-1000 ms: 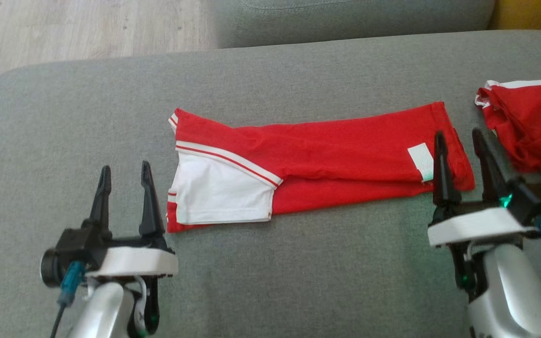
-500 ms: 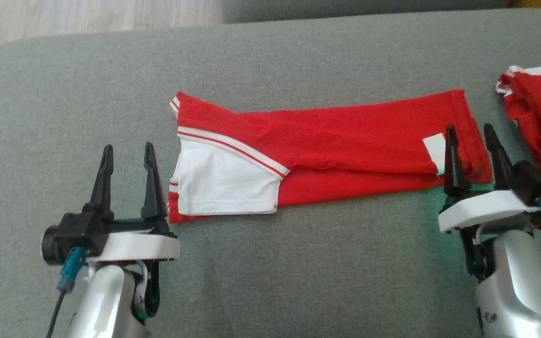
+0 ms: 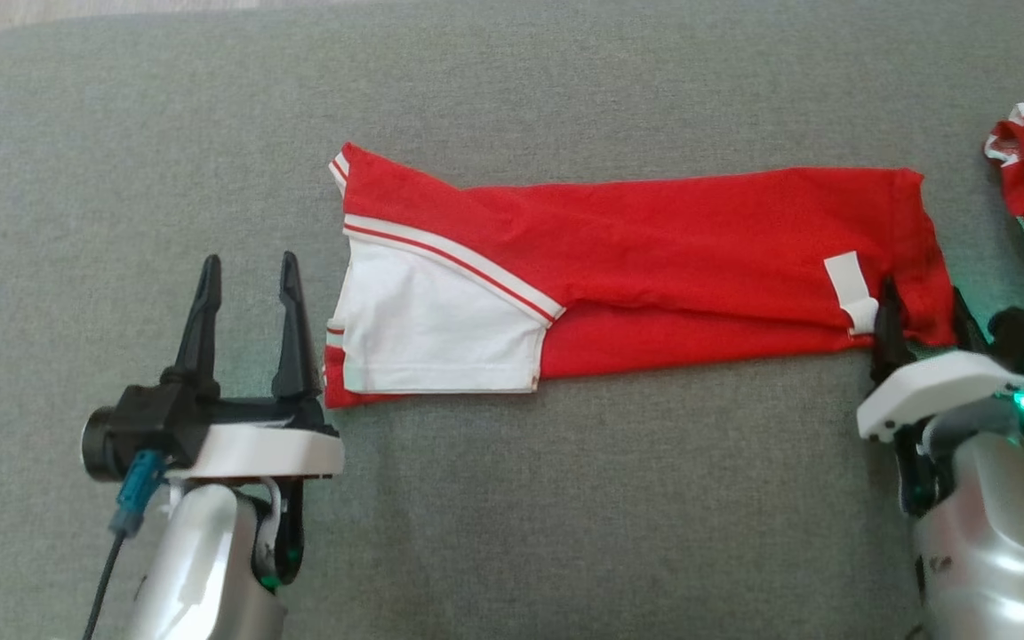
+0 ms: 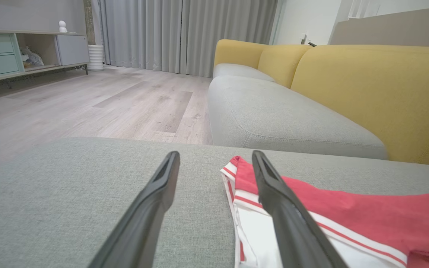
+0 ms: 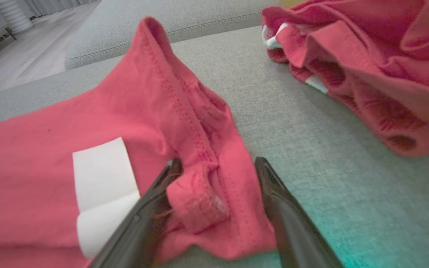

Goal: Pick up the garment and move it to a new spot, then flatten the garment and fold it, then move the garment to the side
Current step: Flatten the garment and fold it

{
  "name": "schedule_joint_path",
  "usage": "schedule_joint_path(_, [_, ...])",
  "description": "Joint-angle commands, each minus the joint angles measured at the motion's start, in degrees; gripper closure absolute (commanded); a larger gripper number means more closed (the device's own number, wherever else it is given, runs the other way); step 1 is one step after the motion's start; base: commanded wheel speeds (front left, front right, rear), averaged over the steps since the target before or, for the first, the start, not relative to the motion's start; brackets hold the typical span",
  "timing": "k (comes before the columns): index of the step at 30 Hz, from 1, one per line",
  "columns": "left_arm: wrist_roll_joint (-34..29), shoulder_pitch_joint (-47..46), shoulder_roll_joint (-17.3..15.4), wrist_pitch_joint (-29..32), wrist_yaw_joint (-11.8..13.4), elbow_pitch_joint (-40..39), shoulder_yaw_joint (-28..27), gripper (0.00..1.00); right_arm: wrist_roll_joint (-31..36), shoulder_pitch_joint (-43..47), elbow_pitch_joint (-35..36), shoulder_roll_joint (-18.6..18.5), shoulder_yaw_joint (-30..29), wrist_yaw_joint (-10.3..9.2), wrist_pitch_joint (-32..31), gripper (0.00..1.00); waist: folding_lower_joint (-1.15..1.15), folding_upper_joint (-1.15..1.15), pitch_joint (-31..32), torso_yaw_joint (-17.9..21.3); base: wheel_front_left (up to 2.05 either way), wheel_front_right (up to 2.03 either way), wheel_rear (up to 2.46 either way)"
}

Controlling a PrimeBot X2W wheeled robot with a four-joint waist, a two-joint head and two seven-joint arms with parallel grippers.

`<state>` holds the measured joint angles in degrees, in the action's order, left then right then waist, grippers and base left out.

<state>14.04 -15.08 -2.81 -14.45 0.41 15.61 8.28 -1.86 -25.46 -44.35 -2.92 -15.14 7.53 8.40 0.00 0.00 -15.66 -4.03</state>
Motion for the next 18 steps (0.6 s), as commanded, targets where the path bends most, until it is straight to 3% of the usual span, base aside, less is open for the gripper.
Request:
schedule_joint_path(1, [-0.61,-1.89,-0.29,-0.54,-0.2,-1.56,-2.37,0.0,0.31,-1.32,-0.27,0.04,1.24,-0.04,-0.09,0.0,0.0,0.0,-0.06,0.09,0.0,0.0,0.0])
schedule_joint_path(3, [-0.9,-1.96,-0.24,-0.54,-0.34,-1.53,-2.73,0.0,0.14,-2.26,-2.45,0.04,1.4,-0.04,-0.15,0.0,0.0,0.0,-0.11,0.27,0.0,0.0,0.0])
schedule_joint_path(4, [-1.05,-1.99,-0.22,-0.54,-0.41,-1.5,-2.88,0.0,-0.39,-2.79,-3.66,0.04,1.8,-0.04,-0.45,0.13,0.0,0.0,-0.12,0.38,0.0,0.0,0.0])
schedule_joint_path(5, [-1.2,-2.04,-0.2,-0.54,-0.46,-1.47,-3.01,0.0,-0.92,-3.29,-4.69,0.04,2.19,-0.04,-0.58,0.74,0.0,0.0,-0.13,0.52,0.0,0.0,0.0])
schedule_joint_path(6, [-1.35,-2.08,-0.18,-0.54,-0.49,-1.45,-3.12,0.0,-1.16,-3.78,-5.39,0.04,2.45,-0.04,-0.37,1.0,0.0,0.0,-0.09,0.68,0.0,0.0,0.0])
schedule_joint_path(13, [-1.88,-1.79,-0.11,-0.54,-0.61,-1.22,-3.72,0.0,1.64,-5.66,-5.23,-0.03,-0.79,-0.04,2.34,1.0,0.0,0.0,1.16,2.05,0.0,0.0,0.0])
schedule_joint_path(18, [-1.54,-1.18,-0.09,-0.54,-0.7,-0.9,-4.13,0.0,5.08,-5.75,-1.17,-3.07,-6.82,-0.04,2.07,1.0,0.0,0.0,2.84,2.84,0.0,0.0,0.0])
